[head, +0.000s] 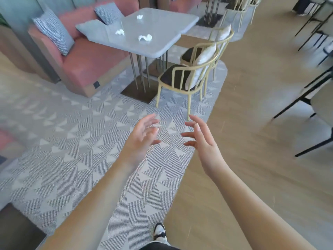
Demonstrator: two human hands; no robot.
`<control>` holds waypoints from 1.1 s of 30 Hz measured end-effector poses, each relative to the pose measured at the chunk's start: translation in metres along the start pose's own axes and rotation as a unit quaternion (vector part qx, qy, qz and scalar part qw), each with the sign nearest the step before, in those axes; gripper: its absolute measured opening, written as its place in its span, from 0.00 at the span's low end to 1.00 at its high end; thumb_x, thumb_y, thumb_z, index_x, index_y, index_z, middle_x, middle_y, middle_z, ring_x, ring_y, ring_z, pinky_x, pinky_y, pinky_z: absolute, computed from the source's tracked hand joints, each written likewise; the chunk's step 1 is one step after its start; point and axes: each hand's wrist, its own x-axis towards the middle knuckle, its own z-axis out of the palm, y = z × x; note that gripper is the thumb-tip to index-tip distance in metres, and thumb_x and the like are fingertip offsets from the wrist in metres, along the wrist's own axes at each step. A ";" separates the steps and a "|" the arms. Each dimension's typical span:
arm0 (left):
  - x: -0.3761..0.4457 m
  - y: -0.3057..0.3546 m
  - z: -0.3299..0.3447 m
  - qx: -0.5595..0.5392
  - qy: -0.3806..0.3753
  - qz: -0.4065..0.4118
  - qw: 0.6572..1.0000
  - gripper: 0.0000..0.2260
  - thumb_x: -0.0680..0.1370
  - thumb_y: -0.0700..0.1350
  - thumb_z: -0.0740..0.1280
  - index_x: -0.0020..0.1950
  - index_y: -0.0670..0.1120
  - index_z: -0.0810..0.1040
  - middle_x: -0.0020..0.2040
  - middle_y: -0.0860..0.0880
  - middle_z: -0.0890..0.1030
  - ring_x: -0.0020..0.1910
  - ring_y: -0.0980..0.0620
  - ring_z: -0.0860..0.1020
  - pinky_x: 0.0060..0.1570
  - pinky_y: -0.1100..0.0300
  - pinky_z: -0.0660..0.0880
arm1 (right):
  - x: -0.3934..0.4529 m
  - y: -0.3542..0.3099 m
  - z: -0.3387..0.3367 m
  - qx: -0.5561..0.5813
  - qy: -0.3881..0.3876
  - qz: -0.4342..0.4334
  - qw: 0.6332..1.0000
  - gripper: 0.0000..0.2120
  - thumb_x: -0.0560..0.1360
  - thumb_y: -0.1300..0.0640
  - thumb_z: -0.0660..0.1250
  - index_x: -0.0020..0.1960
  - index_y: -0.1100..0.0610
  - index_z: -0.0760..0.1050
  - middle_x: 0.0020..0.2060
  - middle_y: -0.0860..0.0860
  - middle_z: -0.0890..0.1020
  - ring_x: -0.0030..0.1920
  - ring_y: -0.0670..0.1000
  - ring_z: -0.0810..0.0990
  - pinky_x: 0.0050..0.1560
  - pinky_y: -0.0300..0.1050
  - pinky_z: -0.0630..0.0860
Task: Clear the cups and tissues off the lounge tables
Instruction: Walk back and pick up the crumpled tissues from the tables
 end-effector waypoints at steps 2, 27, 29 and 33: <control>0.032 0.004 -0.017 0.021 -0.013 -0.001 1.000 0.27 0.72 0.73 0.68 0.69 0.69 0.72 0.65 0.63 0.79 0.66 0.58 0.78 0.60 0.50 0.82 | 0.032 -0.005 0.013 -0.005 -0.004 -0.006 1.000 0.16 0.81 0.42 0.55 0.67 0.39 0.71 0.59 0.43 0.79 0.55 0.47 0.82 0.51 0.45 0.79; 0.407 0.009 -0.073 0.092 0.057 -0.026 0.994 0.21 0.77 0.68 0.64 0.69 0.73 0.69 0.67 0.67 0.76 0.66 0.62 0.77 0.66 0.43 0.78 | 0.468 0.008 0.049 -0.040 -0.114 -0.023 0.992 0.18 0.79 0.36 0.54 0.68 0.32 0.69 0.61 0.35 0.77 0.57 0.44 0.81 0.51 0.42 0.79; 0.430 0.006 -0.082 0.093 0.063 -0.031 0.993 0.23 0.77 0.67 0.64 0.72 0.69 0.69 0.67 0.68 0.75 0.64 0.63 0.79 0.66 0.42 0.77 | 0.494 0.013 0.058 -0.040 -0.124 -0.022 0.991 0.16 0.81 0.37 0.54 0.67 0.30 0.69 0.61 0.34 0.77 0.57 0.44 0.81 0.51 0.41 0.78; 0.475 -0.001 -0.109 0.083 0.082 -0.034 0.993 0.24 0.77 0.67 0.65 0.73 0.67 0.70 0.69 0.65 0.75 0.67 0.61 0.77 0.64 0.45 0.80 | 0.545 0.025 0.079 -0.045 -0.133 -0.009 0.990 0.15 0.80 0.35 0.53 0.66 0.28 0.68 0.61 0.33 0.76 0.58 0.43 0.81 0.54 0.44 0.78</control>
